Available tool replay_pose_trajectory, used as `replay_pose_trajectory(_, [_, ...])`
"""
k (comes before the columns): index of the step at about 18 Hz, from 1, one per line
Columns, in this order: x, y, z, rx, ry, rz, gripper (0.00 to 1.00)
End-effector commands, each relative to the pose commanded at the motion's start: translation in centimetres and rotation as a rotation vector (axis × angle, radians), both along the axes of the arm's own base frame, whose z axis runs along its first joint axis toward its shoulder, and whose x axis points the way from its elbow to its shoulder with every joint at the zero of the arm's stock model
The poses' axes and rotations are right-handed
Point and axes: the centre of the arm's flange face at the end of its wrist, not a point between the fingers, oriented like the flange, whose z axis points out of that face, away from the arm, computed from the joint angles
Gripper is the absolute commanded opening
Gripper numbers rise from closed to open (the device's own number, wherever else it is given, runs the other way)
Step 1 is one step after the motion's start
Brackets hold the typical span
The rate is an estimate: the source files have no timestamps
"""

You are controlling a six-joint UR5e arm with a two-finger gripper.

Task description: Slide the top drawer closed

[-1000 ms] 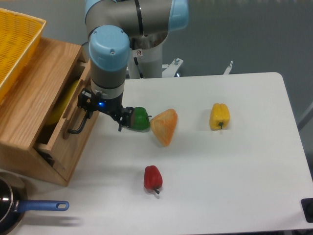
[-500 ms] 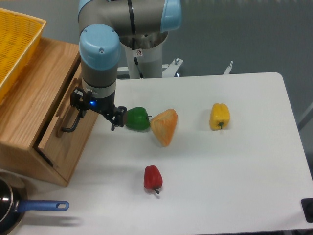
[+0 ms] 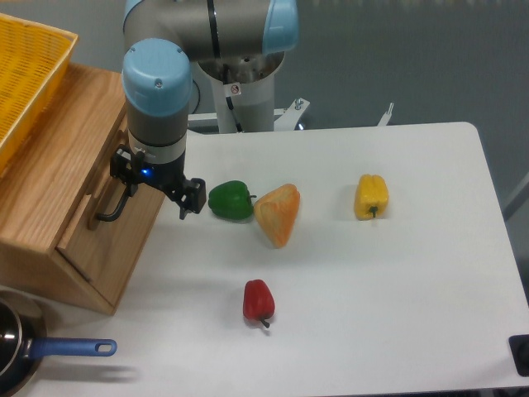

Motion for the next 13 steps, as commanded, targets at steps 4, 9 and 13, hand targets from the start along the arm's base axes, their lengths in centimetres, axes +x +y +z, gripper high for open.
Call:
replay_pose_trajectory(4, [0.0,0.0,0.0,0.000,0.000,0.000,1.00])
replay_pose_trajectory(9, [-0.8,-0.1,0.0,0.001,0.007,0.005,1.00])
replay_pose_trajectory(13, [-4.8,-0.9,0.5,0.021,0.130,-0.007,1.00])
